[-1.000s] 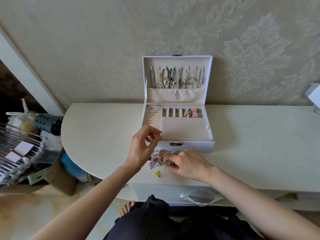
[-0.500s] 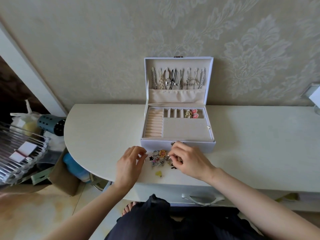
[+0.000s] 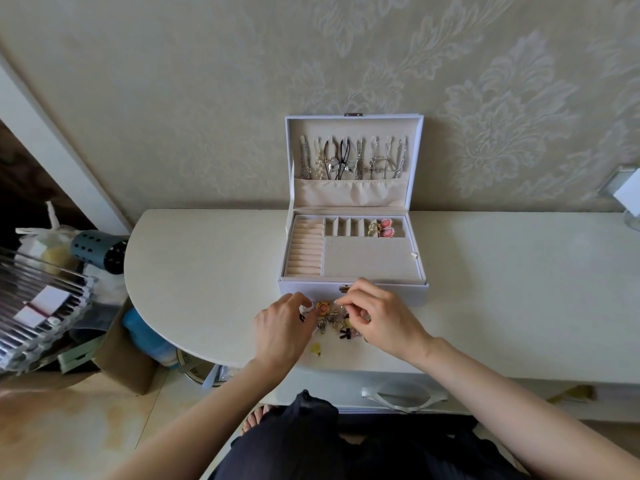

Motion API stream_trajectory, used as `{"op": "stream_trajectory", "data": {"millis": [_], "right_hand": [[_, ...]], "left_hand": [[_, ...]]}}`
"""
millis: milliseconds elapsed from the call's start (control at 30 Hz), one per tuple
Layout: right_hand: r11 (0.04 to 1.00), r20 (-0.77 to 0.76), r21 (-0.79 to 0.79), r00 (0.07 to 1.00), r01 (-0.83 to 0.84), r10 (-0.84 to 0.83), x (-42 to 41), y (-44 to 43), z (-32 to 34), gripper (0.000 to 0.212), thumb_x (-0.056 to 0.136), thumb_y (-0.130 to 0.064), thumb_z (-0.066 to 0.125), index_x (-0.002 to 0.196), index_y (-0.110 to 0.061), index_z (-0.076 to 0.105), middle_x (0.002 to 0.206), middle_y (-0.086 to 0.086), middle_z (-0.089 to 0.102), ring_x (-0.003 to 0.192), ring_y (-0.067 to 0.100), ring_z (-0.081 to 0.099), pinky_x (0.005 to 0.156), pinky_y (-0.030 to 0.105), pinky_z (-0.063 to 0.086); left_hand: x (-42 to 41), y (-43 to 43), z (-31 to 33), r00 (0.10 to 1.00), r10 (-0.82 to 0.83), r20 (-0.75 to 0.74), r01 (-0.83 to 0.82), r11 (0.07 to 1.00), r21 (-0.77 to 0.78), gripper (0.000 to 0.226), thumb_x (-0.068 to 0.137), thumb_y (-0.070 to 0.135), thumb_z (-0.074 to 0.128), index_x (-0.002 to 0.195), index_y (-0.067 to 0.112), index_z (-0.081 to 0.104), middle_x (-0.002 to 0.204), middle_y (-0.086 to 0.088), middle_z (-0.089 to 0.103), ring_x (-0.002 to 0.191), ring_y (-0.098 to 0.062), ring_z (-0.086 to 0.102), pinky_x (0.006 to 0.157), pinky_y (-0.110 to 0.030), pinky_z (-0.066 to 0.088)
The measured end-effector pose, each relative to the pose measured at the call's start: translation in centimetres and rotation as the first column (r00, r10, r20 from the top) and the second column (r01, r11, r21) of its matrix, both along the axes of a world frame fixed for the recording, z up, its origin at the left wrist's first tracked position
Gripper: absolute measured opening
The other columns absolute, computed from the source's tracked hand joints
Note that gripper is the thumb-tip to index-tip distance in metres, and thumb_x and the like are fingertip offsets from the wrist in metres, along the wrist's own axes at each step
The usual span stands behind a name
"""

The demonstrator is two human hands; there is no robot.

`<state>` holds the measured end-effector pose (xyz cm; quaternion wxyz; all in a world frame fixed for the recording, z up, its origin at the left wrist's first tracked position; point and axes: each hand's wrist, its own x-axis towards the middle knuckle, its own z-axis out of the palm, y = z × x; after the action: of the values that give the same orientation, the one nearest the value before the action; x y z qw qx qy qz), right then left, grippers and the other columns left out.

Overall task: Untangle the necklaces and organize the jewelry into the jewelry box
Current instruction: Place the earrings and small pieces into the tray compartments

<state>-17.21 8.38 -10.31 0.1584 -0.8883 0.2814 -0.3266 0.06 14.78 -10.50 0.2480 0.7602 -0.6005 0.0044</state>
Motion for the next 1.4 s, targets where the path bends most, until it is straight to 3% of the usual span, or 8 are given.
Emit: {"op": "stream_trajectory", "data": {"millis": [200,433,667,800,933,1133,1267,1400], "right_hand": [[0.999,0.048,0.034,0.999,-0.018,0.016,-0.4,-0.4,0.6,0.018,0.084,0.002,0.062,0.097,-0.005,0.071,0.087,0.003,0.056,0.065,0.002,0.049,0.065,0.009,0.043],[0.998,0.096,0.052,0.995,-0.022,0.017,-0.3,-0.6,1.2,0.017,0.085,-0.001,0.062,0.101,-0.008,0.067,0.092,0.001,0.057,0.071,0.014,0.060,0.068,0.026,0.052],[0.995,0.120,0.104,0.993,-0.011,-0.002,0.2,-0.4,1.3,0.016,0.085,-0.002,0.064,0.099,-0.008,0.066,0.092,-0.006,0.056,0.071,0.012,0.062,0.069,0.027,0.053],[0.989,0.176,0.148,0.983,0.023,-0.049,0.3,-0.7,1.9,0.012,0.083,-0.001,0.066,0.093,-0.007,0.065,0.088,-0.008,0.054,0.071,0.013,0.064,0.066,0.029,0.054],[0.981,0.238,0.193,0.968,0.032,-0.079,0.5,-1.3,2.5,0.010,0.083,0.001,0.066,0.090,-0.006,0.065,0.087,-0.009,0.055,0.072,0.013,0.066,0.065,0.028,0.056],[0.944,0.288,0.316,0.939,0.091,-0.187,1.6,-2.7,3.1,0.014,0.086,0.006,0.060,0.092,-0.005,0.064,0.090,0.005,0.062,0.067,0.010,0.066,0.061,0.031,0.057],[0.932,0.285,0.349,0.937,0.095,-0.202,3.1,-4.3,4.0,0.013,0.085,0.006,0.061,0.090,-0.006,0.065,0.093,0.004,0.063,0.069,0.013,0.066,0.066,0.029,0.057],[0.897,0.220,0.422,0.945,0.131,-0.241,4.8,-7.2,4.2,0.014,0.083,0.003,0.064,0.089,-0.009,0.067,0.093,0.004,0.066,0.071,0.021,0.067,0.070,0.037,0.057]], "left_hand": [[-0.5,-1.4,0.9,0.996,0.093,0.000,-0.090,0.963,0.253,0.020,0.090,0.027,0.051,0.102,0.025,0.066,0.100,0.002,0.069,0.094,-0.021,0.062,0.068,-0.024,0.035],[0.5,-1.3,0.8,0.996,0.087,-0.034,-0.073,0.951,0.301,0.021,0.092,0.036,0.051,0.103,0.025,0.066,0.102,0.001,0.069,0.096,-0.022,0.062,0.073,-0.026,0.040],[0.2,-1.3,1.4,0.998,0.062,0.013,-0.063,0.946,0.317,0.017,0.092,0.027,0.049,0.101,0.027,0.064,0.102,0.002,0.068,0.094,-0.021,0.062,0.069,-0.024,0.037],[0.4,-0.7,1.8,1.000,0.007,-0.028,-0.001,0.974,0.226,0.014,0.092,0.030,0.052,0.098,0.025,0.064,0.089,0.006,0.067,0.082,-0.015,0.061,0.064,-0.022,0.035],[0.8,-0.2,2.4,0.954,-0.177,-0.243,0.186,0.982,0.016,0.006,0.087,0.024,0.065,0.084,0.019,0.065,0.060,0.012,0.041,0.053,-0.006,0.040,0.053,-0.016,0.028],[2.4,-2.9,3.7,0.834,-0.384,-0.396,0.327,0.922,-0.205,0.016,0.081,-0.001,0.068,0.077,0.012,0.061,0.093,0.003,0.052,0.077,-0.005,0.054,0.070,-0.012,0.045],[3.0,-5.4,4.9,0.763,-0.286,-0.580,0.231,0.958,-0.168,0.018,0.086,-0.001,0.062,0.079,0.015,0.059,0.089,-0.005,0.066,0.077,-0.015,0.063,0.070,-0.030,0.054],[3.6,-8.4,5.6,0.766,-0.221,-0.604,0.191,0.975,-0.115,0.008,0.082,0.008,0.070,0.084,0.004,0.064,0.081,-0.008,0.070,0.076,-0.022,0.067,0.074,-0.034,0.056]]}}
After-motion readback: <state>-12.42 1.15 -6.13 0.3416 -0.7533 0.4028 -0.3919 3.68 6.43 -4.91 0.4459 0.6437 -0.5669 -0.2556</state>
